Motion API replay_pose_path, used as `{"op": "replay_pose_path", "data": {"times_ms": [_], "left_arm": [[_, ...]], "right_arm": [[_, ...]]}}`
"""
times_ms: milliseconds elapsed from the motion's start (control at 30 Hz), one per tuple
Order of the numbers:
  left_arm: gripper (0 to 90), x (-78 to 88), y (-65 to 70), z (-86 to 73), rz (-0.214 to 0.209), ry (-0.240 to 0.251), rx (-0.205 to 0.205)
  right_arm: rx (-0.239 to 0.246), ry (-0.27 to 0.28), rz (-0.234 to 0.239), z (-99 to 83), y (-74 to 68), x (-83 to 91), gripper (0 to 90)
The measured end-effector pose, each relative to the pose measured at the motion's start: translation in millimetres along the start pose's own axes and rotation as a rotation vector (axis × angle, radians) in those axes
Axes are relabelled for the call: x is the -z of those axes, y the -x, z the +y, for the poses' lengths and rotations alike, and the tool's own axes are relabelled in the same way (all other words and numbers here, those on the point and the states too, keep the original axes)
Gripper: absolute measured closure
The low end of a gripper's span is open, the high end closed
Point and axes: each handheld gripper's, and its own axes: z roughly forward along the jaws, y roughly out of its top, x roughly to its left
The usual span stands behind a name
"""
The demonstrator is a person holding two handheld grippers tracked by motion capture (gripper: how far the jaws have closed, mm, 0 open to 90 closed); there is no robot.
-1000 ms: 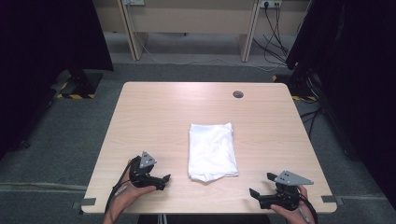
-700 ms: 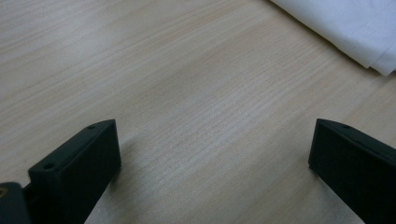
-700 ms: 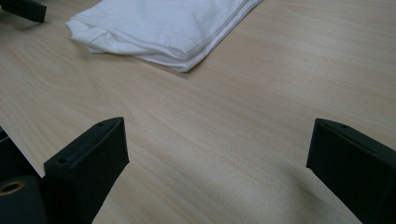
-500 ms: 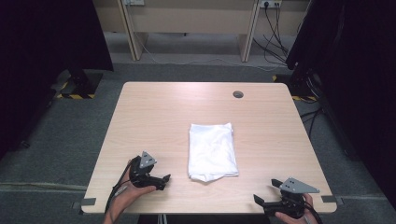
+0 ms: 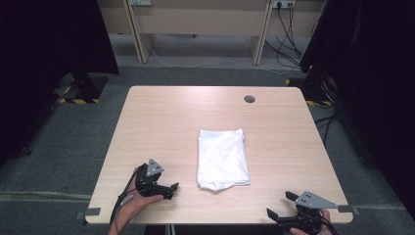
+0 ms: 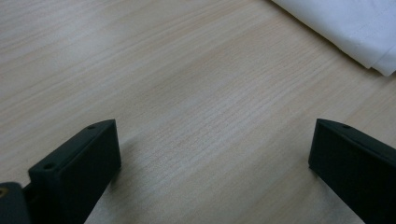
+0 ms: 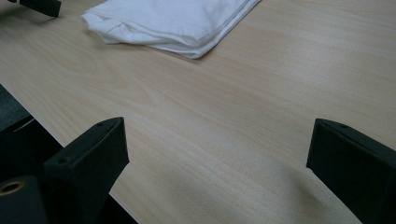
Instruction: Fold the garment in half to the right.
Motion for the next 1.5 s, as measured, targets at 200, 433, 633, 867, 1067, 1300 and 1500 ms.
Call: {"op": "replay_pose_path", "data": {"times_ms": [200,433,633,867,1067,1300,1500], "left_arm": [[1.2,0.0,0.0,0.0,0.000,0.000,0.001],[1.2,0.0,0.0,0.0,0.001,0.000,0.001],[1.2,0.0,0.1,0.0,0.001,0.000,0.002],[1.2,0.0,0.1,0.0,0.002,0.000,0.002],[1.2,0.0,0.1,0.0,0.002,0.000,0.002],[1.2,0.0,0.1,0.0,0.002,0.000,0.002],[1.2,0.0,0.1,0.0,0.002,0.000,0.002]], "right_arm": [[-0.001,0.000,-0.002,-2.4,-2.1,1.3,5.5],[-0.005,0.006,-0.008,-6.3,-4.3,5.2,5.5],[-0.010,0.014,-0.013,-9.6,-5.5,10.0,5.5],[-0.011,0.018,-0.016,-12.2,-8.1,12.9,5.5],[-0.009,0.026,-0.013,-12.2,-10.8,14.8,5.5],[-0.013,0.027,-0.016,-14.2,-11.8,16.8,5.5],[-0.018,0.030,-0.022,-16.8,-12.4,19.7,5.5]]}}
